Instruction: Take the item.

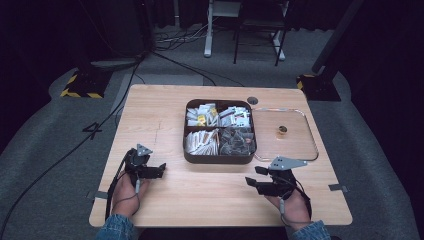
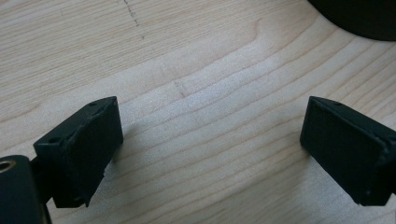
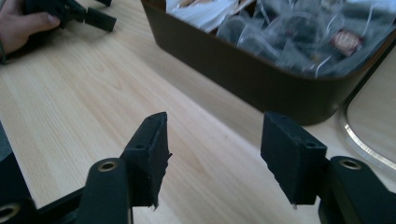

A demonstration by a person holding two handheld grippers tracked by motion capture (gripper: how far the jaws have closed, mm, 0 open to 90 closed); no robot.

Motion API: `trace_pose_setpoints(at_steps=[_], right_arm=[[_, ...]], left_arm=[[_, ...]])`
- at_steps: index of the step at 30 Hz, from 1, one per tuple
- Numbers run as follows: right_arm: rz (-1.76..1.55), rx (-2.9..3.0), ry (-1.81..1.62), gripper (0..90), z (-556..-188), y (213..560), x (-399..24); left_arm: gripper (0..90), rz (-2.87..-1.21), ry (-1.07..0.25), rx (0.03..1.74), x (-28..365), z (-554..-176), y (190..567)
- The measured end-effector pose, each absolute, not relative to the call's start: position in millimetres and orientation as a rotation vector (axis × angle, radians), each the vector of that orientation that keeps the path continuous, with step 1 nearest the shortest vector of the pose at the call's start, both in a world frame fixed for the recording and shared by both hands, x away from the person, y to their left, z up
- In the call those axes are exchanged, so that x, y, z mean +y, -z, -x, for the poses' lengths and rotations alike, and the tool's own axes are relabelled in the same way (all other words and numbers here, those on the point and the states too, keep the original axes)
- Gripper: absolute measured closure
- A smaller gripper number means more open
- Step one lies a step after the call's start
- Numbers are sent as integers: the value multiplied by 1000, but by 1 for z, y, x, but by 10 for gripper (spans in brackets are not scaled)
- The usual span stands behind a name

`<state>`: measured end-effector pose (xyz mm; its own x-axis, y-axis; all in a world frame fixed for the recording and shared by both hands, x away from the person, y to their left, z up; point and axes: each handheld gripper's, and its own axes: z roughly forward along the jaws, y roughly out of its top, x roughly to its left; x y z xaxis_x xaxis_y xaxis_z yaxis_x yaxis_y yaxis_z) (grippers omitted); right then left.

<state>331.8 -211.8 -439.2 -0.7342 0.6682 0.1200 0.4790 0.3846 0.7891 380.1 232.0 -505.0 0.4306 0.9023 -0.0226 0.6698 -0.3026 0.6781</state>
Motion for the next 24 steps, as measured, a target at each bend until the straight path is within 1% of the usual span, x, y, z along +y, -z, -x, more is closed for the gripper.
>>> trace_pose_setpoints(at_steps=[8,17,24], right_arm=[[-1025,2397,-1231,450,-355,413,-213],[-1004,2367,-1220,443,-375,392,-209],[-1018,2365,-1217,473,-401,377,-201]], left_arm=[[60,-2078,-478,1310,232,-377,505],[52,-2074,-474,1313,231,-380,505],[53,-2070,-478,1323,231,-383,505]])
